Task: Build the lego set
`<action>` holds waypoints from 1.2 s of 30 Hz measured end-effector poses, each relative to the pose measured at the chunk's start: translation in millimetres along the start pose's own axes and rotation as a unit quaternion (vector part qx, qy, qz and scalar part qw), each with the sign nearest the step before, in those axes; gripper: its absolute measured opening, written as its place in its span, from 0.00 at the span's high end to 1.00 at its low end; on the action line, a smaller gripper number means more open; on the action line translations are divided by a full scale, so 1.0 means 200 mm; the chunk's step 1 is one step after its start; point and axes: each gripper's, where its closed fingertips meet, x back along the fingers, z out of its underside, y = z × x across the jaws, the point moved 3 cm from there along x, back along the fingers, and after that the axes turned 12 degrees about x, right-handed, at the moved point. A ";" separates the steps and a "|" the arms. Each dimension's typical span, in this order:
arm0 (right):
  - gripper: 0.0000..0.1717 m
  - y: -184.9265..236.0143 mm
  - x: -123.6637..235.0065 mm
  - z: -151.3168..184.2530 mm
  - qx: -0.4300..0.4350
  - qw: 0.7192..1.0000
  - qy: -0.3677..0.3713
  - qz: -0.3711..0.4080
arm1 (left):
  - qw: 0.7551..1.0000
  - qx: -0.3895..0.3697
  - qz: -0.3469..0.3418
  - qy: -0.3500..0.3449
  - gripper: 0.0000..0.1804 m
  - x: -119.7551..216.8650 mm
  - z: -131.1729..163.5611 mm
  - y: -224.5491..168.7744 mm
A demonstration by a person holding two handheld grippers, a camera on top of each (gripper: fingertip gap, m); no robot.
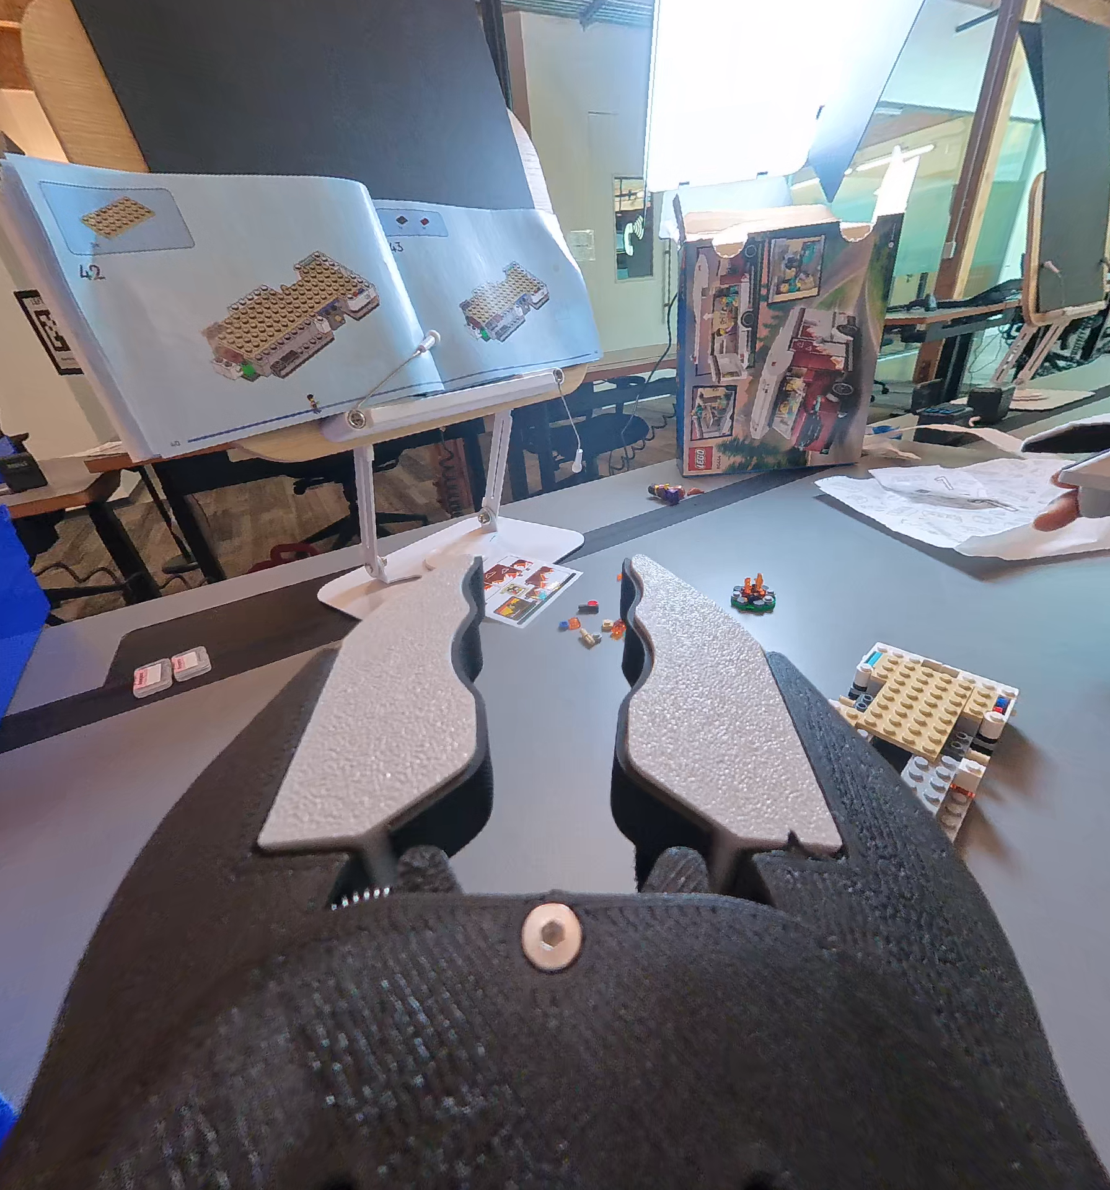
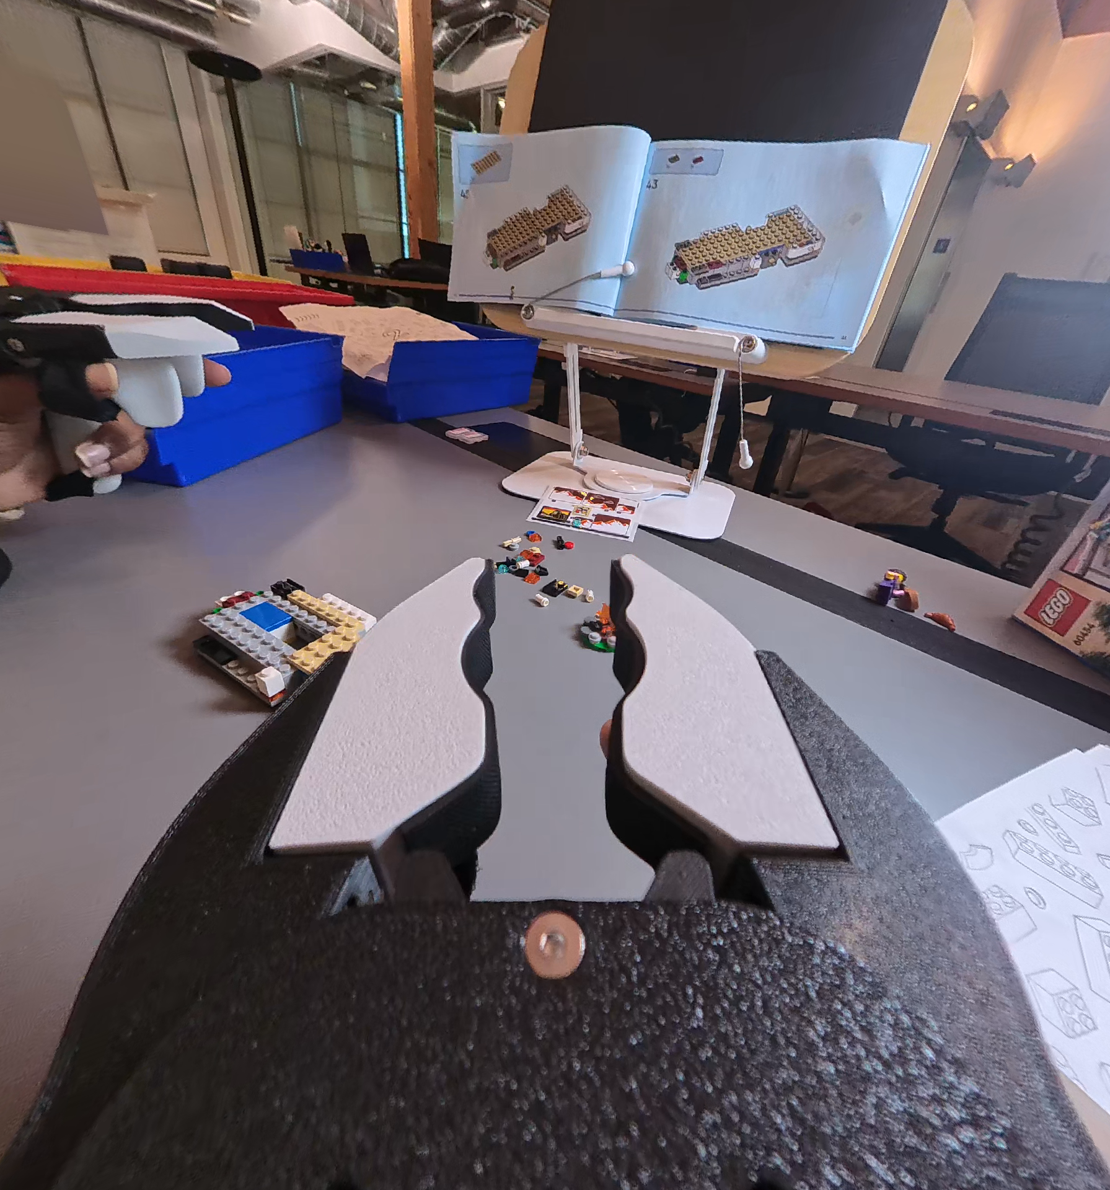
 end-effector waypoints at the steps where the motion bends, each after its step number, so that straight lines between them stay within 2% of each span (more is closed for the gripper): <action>1: 0.80 0.00 0.00 0.00 0.002 1.000 -0.001 0.002 | 1.000 0.001 0.002 -0.001 0.77 0.00 0.00 0.00; 15: 0.80 0.04 -0.03 0.01 0.003 1.000 0.009 -0.016 | 1.000 0.003 -0.013 -0.005 0.76 0.01 -0.03 0.08; 22: 0.78 0.10 -0.04 0.01 0.038 0.998 0.030 -0.037 | 0.998 -0.013 -0.057 -0.017 0.76 0.12 -0.19 0.23; 25: 0.78 0.14 -0.05 0.00 0.065 0.996 0.037 -0.047 | 0.991 -0.064 -0.114 0.003 0.76 0.23 -0.28 0.37; 27: 0.78 0.16 -0.05 0.00 0.078 0.995 0.038 -0.053 | 0.980 -0.106 -0.161 0.055 0.76 0.33 -0.33 0.51; 29: 0.78 0.17 -0.05 -0.01 0.076 0.995 0.036 -0.058 | 0.958 -0.128 -0.216 0.139 0.76 0.43 -0.34 0.71; 31: 0.78 0.17 -0.05 -0.01 0.069 0.995 0.033 -0.058 | 0.937 -0.096 -0.247 0.229 0.76 0.51 -0.31 0.92; 33: 0.78 0.16 -0.05 -0.01 0.063 0.996 0.031 -0.057 | 0.911 -0.053 -0.246 0.326 0.75 0.56 -0.23 1.09; 36: 0.78 0.15 -0.05 -0.01 0.057 0.996 0.031 -0.057 | 0.871 0.039 -0.196 0.448 0.74 0.56 -0.01 1.22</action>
